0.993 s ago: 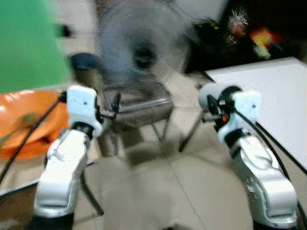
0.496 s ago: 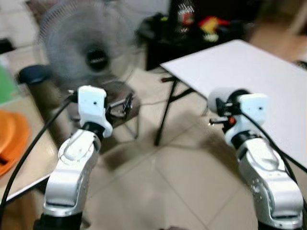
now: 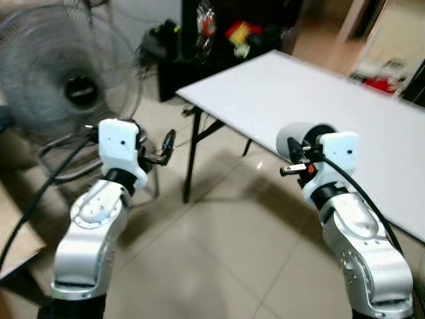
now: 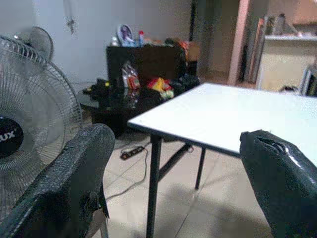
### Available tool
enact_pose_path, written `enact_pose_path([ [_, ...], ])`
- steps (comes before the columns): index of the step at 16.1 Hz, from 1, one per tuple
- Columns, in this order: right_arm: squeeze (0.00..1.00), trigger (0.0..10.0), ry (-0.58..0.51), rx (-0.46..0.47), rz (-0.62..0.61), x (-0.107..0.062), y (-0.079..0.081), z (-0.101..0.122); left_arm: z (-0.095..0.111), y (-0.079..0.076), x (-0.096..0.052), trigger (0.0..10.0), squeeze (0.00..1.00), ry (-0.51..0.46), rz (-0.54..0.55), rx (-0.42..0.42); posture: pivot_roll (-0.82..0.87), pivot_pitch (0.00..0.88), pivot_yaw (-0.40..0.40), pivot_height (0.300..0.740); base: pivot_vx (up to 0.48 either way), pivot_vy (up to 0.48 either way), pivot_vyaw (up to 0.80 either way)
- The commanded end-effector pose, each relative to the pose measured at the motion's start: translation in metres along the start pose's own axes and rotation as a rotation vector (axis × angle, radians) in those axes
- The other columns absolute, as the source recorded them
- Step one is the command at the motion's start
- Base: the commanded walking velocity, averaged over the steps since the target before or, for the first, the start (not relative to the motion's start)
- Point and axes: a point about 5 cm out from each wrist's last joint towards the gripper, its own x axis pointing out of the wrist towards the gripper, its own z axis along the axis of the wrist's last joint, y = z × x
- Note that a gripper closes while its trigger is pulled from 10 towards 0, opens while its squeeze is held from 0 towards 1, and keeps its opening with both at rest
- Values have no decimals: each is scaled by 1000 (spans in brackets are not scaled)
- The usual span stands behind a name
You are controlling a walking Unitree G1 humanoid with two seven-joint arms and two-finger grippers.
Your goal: Setting the table
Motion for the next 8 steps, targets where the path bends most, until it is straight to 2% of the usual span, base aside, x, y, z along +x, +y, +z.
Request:
enact_pose_path([
  [1, 0, 10000, 6, -15, -16, 0, -4, 0, 2, -4, 2, 10000, 0, 0, -22, -4, 36, 36, -62, 740, 292, 0, 0],
  [8, 0, 10000, 6, -19, -15, 0, -4, 0, 2, -4, 3, 10000, 0, 2, -23, -9, 31, 35, -59, 740, 312, 0, 0],
])
